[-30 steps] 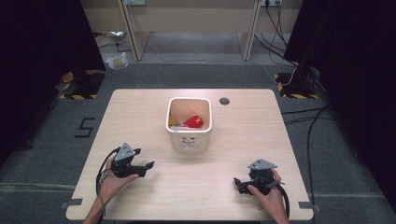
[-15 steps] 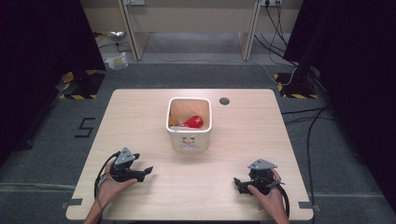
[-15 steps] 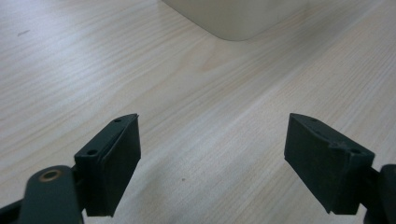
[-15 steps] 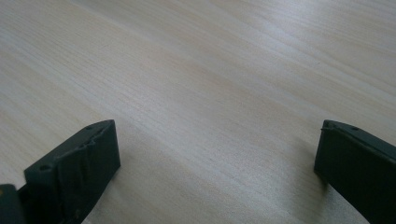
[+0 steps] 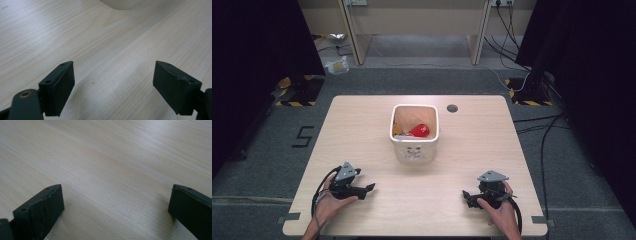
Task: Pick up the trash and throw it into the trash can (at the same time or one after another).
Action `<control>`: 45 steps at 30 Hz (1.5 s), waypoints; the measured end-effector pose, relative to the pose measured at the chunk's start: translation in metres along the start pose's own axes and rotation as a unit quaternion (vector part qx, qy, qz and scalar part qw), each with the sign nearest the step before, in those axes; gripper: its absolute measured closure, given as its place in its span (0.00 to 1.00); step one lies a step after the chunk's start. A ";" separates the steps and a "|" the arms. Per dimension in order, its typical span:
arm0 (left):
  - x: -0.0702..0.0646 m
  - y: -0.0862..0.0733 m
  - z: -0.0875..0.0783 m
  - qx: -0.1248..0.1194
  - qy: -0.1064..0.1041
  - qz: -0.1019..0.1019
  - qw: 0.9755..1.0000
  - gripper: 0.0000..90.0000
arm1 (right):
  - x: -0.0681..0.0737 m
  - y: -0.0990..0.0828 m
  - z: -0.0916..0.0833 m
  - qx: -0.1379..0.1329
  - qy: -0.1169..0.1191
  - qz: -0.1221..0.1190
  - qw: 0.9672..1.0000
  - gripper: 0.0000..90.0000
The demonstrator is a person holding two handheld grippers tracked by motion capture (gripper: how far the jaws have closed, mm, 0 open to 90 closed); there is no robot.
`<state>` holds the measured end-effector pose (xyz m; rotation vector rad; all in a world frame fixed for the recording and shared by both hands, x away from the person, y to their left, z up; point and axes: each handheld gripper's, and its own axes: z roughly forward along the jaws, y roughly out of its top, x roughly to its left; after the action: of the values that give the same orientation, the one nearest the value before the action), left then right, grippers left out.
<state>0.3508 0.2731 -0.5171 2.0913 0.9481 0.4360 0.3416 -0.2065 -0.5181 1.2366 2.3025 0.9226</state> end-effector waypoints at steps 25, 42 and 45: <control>-0.006 -0.008 0.001 0.022 -0.001 -0.004 1.000 0.17 | 0.000 0.000 0.000 0.001 0.000 0.001 1.000 0.00; -0.006 -0.008 0.001 0.022 -0.001 -0.004 1.000 0.17 | 0.000 0.000 0.000 0.001 0.000 0.001 1.000 0.00; -0.006 -0.008 0.001 0.022 -0.001 -0.004 1.000 0.17 | 0.000 0.000 0.000 0.001 0.000 0.002 1.000 0.00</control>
<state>0.3441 0.2714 -0.5236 2.1261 0.9732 0.4124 0.3412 -0.2064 -0.5180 1.2410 2.3023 0.9222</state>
